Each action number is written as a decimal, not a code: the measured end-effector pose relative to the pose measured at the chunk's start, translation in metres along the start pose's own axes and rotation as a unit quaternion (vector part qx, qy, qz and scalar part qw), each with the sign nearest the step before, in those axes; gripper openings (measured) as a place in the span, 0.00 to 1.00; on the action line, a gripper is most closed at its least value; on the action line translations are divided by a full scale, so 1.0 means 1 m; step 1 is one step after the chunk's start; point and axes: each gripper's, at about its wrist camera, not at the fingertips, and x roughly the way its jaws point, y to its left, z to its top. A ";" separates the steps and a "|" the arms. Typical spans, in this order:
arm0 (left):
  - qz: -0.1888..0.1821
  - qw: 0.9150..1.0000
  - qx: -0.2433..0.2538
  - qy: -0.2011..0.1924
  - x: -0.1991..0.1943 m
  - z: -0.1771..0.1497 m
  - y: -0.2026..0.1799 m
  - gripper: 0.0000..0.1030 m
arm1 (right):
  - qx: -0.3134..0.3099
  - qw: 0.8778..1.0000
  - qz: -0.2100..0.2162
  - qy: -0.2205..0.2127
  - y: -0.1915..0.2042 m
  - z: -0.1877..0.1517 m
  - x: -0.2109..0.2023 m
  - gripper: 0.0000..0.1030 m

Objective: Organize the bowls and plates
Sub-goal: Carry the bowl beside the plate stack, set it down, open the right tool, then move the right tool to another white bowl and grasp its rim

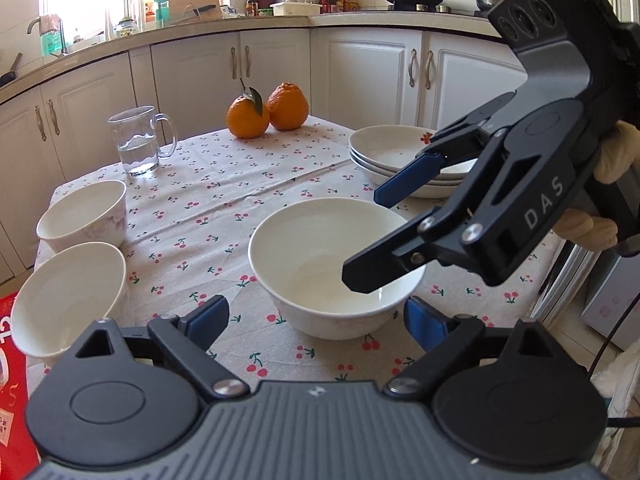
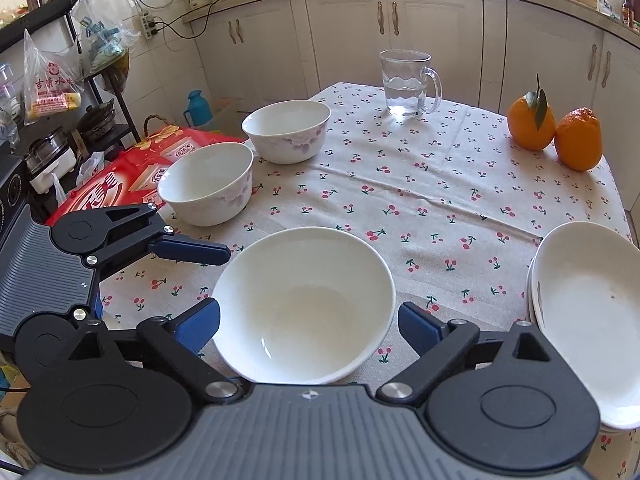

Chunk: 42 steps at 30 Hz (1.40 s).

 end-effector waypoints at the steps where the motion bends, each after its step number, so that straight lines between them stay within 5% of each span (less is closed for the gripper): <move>1: 0.006 1.000 -0.004 -0.002 -0.003 -0.001 0.001 0.92 | -0.003 1.000 -0.002 -0.001 0.002 0.001 0.000 0.96; 11: 0.083 0.996 -0.030 -0.020 -0.039 -0.011 0.028 0.97 | -0.043 0.999 -0.006 -0.015 0.022 0.018 0.001 1.00; 24: 0.181 0.980 -0.080 -0.003 -0.036 -0.028 0.080 0.97 | -0.089 0.996 0.026 -0.010 0.052 0.059 0.040 1.00; 42: 0.186 0.977 -0.104 -0.003 -0.009 -0.027 0.110 0.93 | -0.102 0.991 0.080 0.025 0.068 0.116 0.116 0.97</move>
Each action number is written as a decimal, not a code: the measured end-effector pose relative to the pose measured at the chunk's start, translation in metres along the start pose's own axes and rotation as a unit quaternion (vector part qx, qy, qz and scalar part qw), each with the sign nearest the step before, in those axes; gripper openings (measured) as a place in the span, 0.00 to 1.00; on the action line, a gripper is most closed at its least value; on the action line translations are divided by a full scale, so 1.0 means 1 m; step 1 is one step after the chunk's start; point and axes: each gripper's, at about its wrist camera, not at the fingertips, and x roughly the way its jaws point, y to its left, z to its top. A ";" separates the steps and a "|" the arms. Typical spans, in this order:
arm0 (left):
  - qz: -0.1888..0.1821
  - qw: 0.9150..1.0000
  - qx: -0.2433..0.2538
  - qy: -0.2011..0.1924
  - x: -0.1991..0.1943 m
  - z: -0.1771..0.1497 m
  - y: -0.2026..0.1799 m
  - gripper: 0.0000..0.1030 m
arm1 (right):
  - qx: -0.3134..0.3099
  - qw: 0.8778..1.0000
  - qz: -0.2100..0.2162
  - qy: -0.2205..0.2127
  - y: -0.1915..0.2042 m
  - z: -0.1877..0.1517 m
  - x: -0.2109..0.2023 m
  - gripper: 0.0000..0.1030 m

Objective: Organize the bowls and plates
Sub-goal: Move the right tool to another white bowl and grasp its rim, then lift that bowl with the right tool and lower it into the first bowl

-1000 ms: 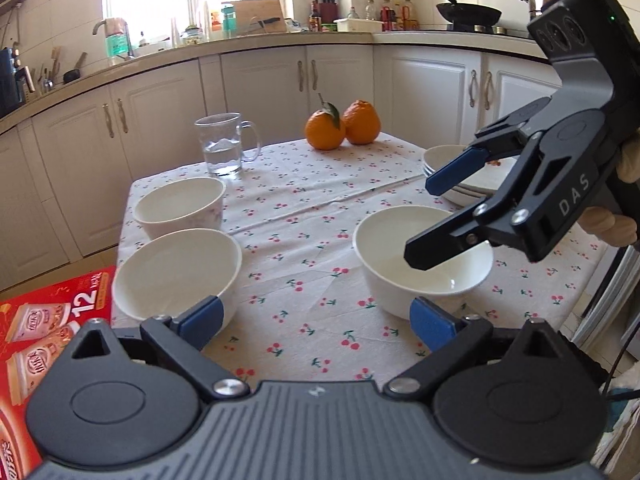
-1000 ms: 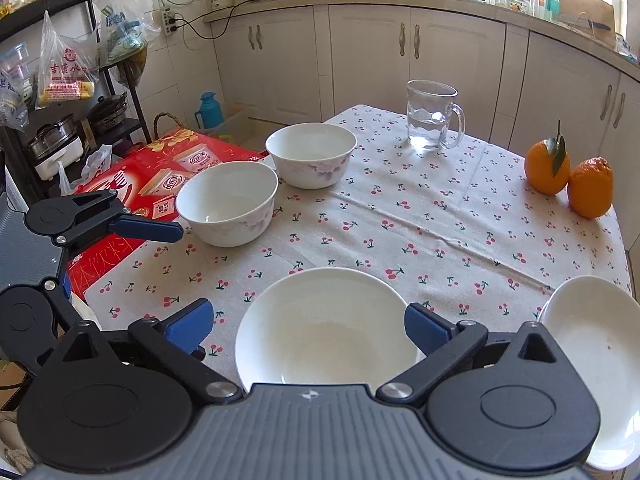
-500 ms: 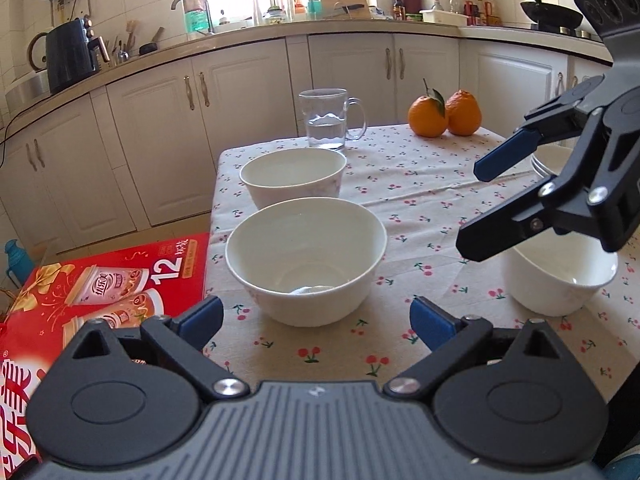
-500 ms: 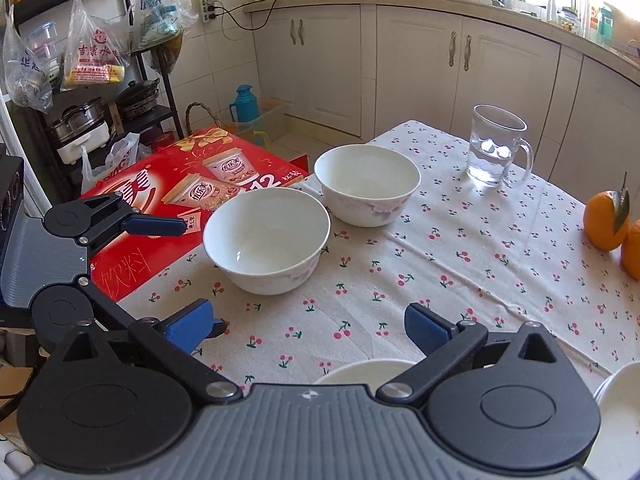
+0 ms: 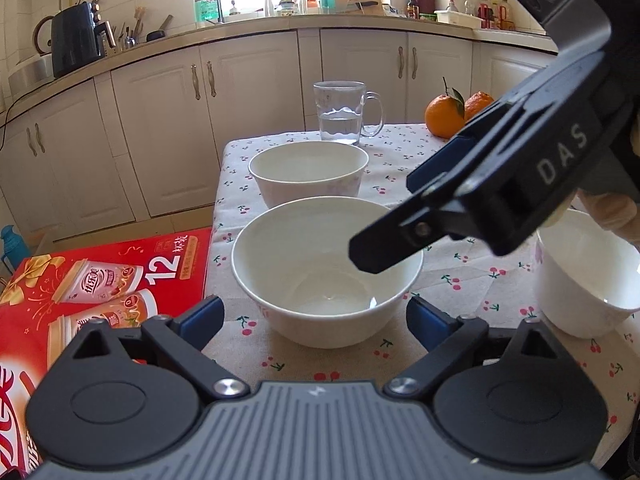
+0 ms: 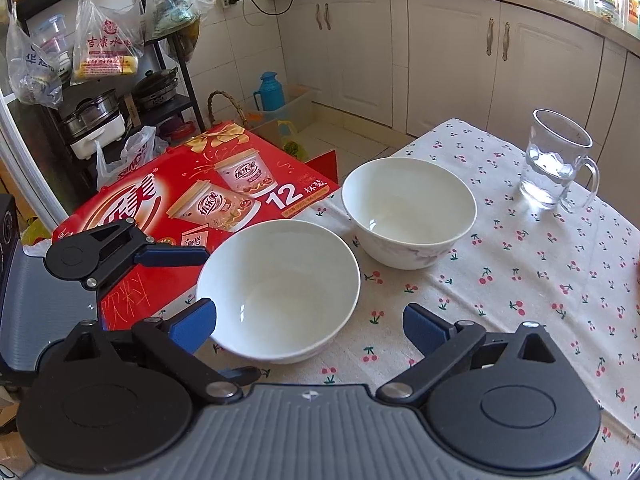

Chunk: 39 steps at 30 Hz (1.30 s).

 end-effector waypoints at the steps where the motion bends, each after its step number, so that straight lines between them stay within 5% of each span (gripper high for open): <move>1: -0.001 1.000 0.002 -0.001 0.001 0.001 -0.001 0.93 | 0.002 1.000 0.002 0.002 -0.001 0.002 0.003 0.96; 16: -0.015 1.000 0.001 -0.005 0.004 0.003 0.000 0.86 | 0.015 0.999 0.030 0.030 -0.009 0.014 0.037 0.69; 39: -0.027 1.000 0.011 0.001 0.000 0.007 0.000 0.86 | 0.021 0.999 0.034 0.029 -0.009 0.015 0.031 0.64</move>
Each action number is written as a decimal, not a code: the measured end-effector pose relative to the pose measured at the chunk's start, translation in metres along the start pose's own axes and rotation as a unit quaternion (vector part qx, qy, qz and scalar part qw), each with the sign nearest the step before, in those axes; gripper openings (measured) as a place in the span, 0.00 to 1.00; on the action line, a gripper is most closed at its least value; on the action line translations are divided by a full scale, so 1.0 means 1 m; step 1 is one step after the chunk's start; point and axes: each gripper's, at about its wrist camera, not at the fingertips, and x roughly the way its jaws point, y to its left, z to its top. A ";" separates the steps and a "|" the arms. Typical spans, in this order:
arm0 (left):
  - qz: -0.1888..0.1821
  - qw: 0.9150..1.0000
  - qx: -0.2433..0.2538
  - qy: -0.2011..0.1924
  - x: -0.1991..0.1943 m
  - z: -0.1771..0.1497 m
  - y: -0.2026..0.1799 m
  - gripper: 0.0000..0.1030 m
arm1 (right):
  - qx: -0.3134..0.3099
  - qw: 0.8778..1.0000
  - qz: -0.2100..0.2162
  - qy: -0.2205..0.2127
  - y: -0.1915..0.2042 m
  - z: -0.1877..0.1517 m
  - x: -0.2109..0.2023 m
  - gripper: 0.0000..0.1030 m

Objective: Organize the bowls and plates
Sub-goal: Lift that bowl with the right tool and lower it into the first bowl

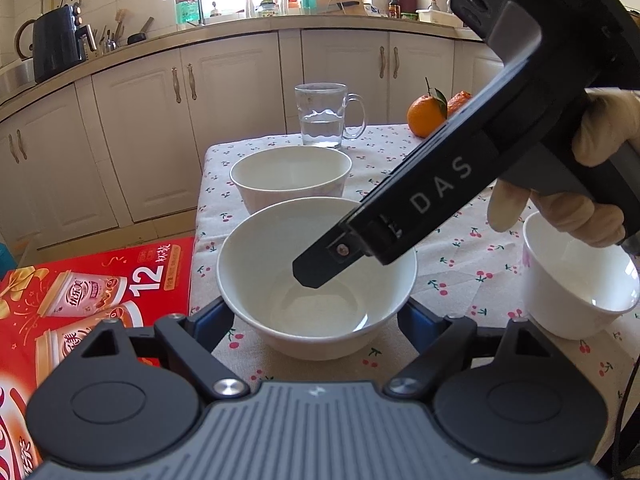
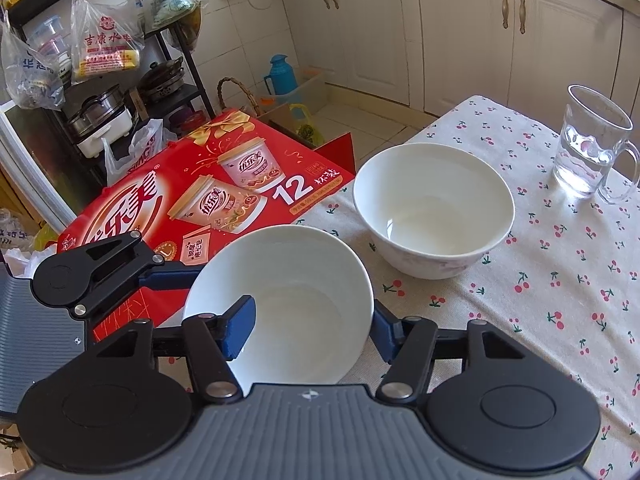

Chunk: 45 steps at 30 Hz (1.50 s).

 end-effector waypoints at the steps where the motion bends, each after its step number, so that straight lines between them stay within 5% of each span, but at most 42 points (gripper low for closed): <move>1: -0.001 1.000 0.000 -0.001 -0.003 0.001 -0.001 0.86 | 0.001 1.000 0.002 -0.001 0.000 0.000 -0.003 0.64; 25: -0.069 0.997 0.035 -0.015 -0.057 0.022 -0.068 0.86 | 0.012 0.999 -0.008 -0.041 0.011 -0.055 -0.106 0.64; 45: -0.140 0.988 0.069 -0.007 -0.046 0.027 -0.124 0.86 | 0.049 0.996 -0.060 -0.053 -0.008 -0.115 -0.165 0.64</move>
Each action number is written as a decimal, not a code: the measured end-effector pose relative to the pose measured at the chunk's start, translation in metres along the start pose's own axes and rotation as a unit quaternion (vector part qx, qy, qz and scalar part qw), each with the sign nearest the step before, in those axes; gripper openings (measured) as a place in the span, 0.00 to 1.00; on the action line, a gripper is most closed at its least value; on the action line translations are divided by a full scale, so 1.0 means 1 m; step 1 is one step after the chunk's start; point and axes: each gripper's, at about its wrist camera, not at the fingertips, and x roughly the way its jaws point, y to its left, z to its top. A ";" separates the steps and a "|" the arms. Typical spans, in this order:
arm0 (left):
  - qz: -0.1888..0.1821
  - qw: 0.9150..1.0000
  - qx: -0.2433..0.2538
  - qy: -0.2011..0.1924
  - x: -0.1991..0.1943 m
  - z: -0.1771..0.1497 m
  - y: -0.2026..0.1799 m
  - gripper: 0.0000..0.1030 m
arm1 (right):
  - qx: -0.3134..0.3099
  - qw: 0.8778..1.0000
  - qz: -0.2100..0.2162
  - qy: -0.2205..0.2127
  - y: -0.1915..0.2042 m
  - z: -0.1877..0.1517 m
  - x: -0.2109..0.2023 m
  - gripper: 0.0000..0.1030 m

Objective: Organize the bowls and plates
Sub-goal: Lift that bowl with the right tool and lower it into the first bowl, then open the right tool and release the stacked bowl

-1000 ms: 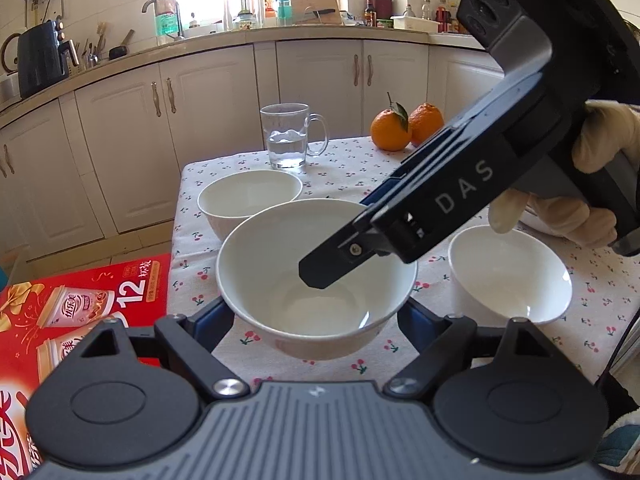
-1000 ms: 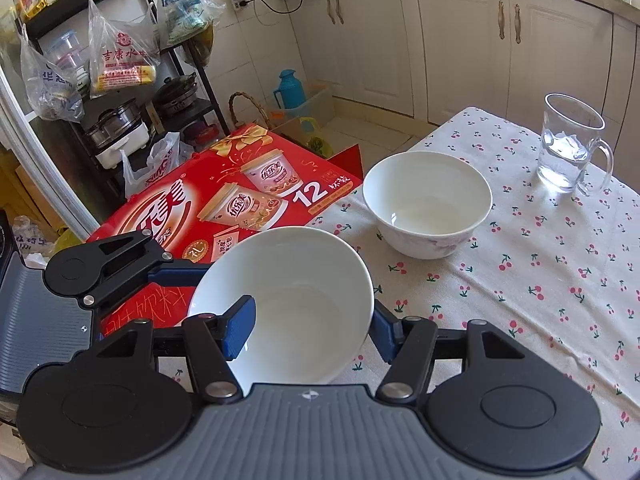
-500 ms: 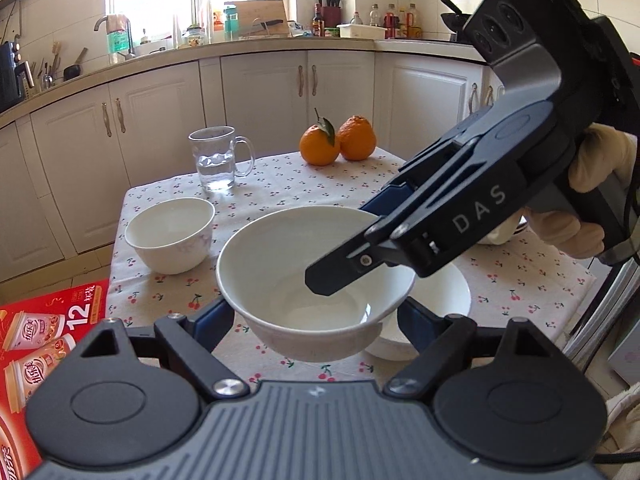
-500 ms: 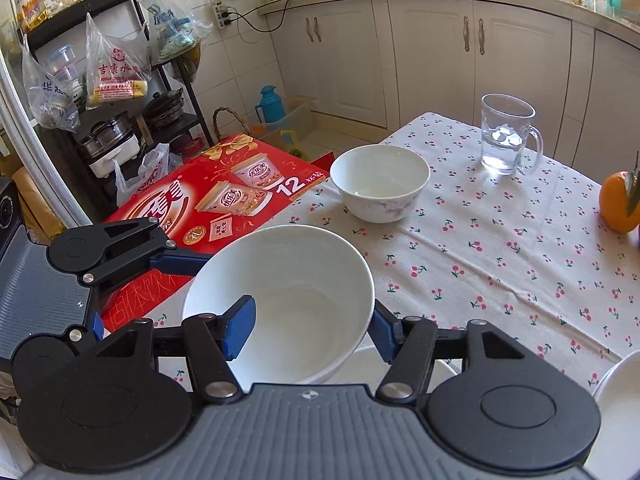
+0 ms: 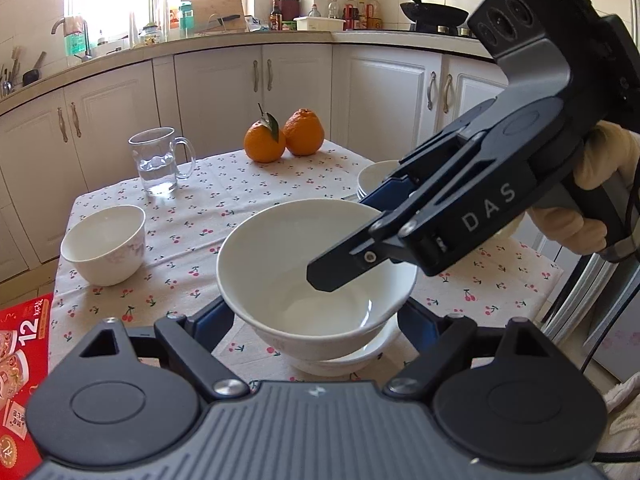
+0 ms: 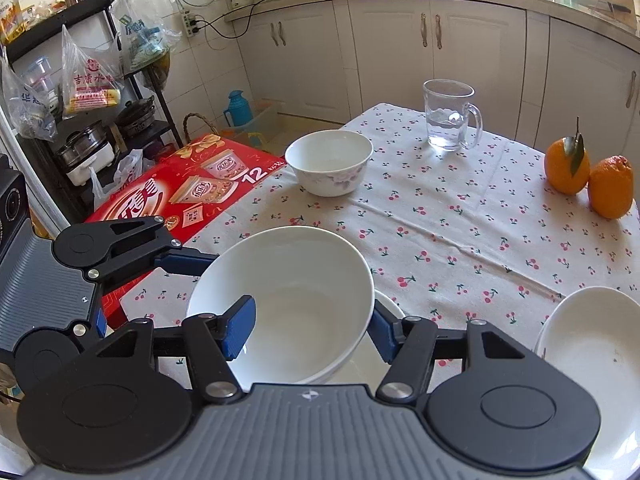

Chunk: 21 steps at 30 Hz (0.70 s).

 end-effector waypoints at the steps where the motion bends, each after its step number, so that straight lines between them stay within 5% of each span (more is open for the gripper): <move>1: -0.002 1.000 0.002 0.001 0.002 0.001 -0.001 0.86 | 0.002 1.000 -0.003 0.001 -0.002 -0.001 -0.001 0.64; 21: -0.020 0.999 0.003 0.025 0.025 -0.001 -0.002 0.86 | 0.015 0.999 -0.027 0.014 -0.018 -0.012 0.008 0.64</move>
